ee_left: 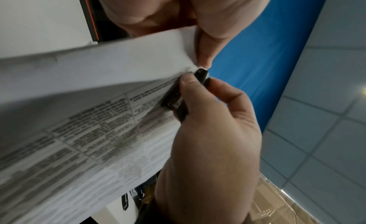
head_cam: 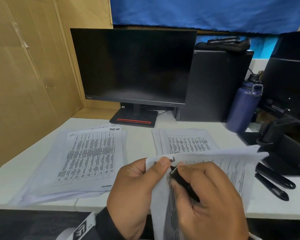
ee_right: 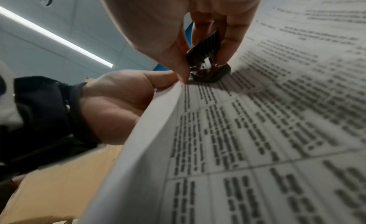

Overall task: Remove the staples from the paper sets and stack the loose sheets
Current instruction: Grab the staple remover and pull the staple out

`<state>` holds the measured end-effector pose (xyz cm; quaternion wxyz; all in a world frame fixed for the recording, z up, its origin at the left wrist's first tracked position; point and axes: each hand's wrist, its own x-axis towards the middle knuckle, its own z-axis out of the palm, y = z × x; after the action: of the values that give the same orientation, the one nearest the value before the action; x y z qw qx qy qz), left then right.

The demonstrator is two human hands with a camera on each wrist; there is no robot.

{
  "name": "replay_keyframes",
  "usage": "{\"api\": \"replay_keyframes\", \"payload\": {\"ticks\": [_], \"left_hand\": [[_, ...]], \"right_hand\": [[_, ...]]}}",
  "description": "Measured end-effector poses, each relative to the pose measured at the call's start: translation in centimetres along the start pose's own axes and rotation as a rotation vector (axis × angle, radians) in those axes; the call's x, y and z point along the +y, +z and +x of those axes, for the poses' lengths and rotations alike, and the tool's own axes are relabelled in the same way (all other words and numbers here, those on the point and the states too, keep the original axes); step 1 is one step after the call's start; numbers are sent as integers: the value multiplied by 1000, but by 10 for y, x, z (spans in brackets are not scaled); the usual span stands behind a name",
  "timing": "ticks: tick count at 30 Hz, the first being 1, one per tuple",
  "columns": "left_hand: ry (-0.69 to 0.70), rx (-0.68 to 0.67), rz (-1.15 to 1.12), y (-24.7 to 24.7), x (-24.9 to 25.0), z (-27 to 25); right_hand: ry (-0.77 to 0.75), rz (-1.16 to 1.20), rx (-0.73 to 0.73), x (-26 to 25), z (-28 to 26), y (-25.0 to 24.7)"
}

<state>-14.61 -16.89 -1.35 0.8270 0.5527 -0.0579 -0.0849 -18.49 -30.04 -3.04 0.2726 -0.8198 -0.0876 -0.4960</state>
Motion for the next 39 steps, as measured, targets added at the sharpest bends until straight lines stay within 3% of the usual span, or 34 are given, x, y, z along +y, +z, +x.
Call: {"api": "replay_keyframes", "payload": {"ticks": [3,12,14,17,20,27,39], "left_hand": [[-55,-42,-60,-1,4,0],[-103,-102,-123,0,4,0],[-141,-116,-161,1,3,-1],[-162,-100,-179,2,3,-1],[-143,-79,-170,2,5,-1],[-130,-82,-165,0,6,-1],[-86,-79,-160,2,5,-2]], "right_hand": [[56,59,-15,1,1,-2],[453,457,-71,-3,1,-2],[420,422,-84,-3,4,-4],[181,211,-112,-4,10,-9],[80,104,-92,-3,7,-9],[142,192,-55,1,3,-5],[128,171,-115,4,5,-8]]}}
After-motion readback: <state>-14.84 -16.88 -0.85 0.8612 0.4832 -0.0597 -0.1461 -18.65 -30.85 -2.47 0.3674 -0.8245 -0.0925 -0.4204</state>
